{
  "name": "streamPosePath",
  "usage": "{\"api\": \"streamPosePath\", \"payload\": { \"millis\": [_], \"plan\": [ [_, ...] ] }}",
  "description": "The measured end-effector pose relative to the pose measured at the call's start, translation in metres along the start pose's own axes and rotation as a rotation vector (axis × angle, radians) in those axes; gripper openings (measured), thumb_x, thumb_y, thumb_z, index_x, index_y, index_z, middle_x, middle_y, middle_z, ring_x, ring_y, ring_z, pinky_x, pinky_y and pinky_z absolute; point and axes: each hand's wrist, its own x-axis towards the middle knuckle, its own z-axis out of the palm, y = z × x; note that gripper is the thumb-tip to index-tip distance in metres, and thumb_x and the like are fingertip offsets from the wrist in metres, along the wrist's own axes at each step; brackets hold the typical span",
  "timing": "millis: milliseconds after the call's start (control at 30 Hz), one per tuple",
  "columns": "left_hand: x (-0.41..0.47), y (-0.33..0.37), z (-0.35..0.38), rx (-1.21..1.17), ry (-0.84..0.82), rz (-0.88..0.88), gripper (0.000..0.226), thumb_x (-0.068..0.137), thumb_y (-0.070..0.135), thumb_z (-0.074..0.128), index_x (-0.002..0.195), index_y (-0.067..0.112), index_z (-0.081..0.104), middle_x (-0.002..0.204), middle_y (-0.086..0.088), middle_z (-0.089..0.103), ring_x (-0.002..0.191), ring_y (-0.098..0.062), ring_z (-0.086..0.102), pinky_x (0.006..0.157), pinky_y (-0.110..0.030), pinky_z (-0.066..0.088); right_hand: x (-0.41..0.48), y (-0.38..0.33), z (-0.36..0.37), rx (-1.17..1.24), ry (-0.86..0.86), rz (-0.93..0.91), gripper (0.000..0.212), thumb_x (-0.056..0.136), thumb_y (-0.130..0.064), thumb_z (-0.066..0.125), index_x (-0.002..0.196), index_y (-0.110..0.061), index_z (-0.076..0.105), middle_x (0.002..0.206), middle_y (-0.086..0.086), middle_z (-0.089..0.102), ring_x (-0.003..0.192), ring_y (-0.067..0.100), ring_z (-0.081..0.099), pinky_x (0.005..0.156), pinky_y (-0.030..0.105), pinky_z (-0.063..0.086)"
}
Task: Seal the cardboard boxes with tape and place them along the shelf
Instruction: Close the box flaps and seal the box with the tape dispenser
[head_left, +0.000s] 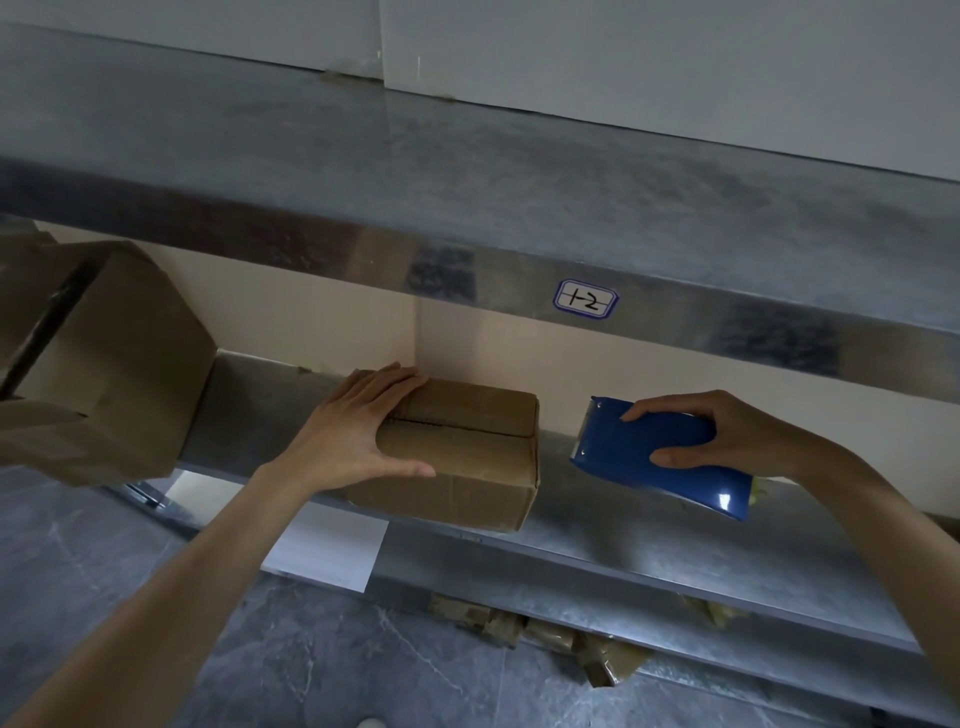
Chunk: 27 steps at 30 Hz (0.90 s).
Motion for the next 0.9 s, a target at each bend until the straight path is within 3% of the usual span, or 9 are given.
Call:
{"api": "streamPosePath", "payload": {
  "millis": [400,667,800,900],
  "plan": [
    [0.000,-0.002,0.003,-0.013,0.015,0.012,0.111,0.063,0.098,0.043,0.154,0.041,0.015,0.161,0.019,0.016,0.144,0.005,0.003,0.120,-0.034,0.008,0.027,-0.006,0.020,-0.071,-0.053,0.042,0.040,0.070,-0.049,0.077,0.109,-0.053,0.066,0.123,-0.028,0.061,0.104,-0.001,0.062,0.088,0.024,0.055],
    [0.001,-0.003,0.005,-0.106,0.021,0.024,0.113,0.063,0.096,0.047,0.155,0.037,0.021,0.160,0.018,0.017,0.146,0.003,0.004,0.119,-0.033,0.005,0.051,-0.028,0.022,-0.184,-0.099,0.066,0.032,0.080,-0.035,0.080,0.107,-0.048,0.068,0.115,-0.029,0.063,0.096,-0.004,0.063,0.081,0.016,0.054],
    [0.001,-0.001,0.004,-0.104,0.016,0.005,0.114,0.061,0.098,0.045,0.154,0.037,0.022,0.161,0.016,0.017,0.147,-0.002,0.008,0.118,-0.035,0.010,0.057,-0.040,0.022,-0.257,-0.104,0.077,0.034,0.077,-0.041,0.080,0.107,-0.051,0.068,0.116,-0.028,0.063,0.102,0.002,0.062,0.089,0.028,0.054],
    [0.001,-0.001,0.004,-0.099,0.014,-0.001,0.114,0.060,0.098,0.044,0.154,0.037,0.023,0.160,0.015,0.018,0.149,-0.009,0.013,0.118,-0.037,0.012,0.065,-0.042,0.036,-0.370,-0.125,0.123,0.038,0.076,-0.047,0.079,0.112,-0.048,0.066,0.122,-0.017,0.063,0.105,0.012,0.060,0.091,0.038,0.054]
  ]
}}
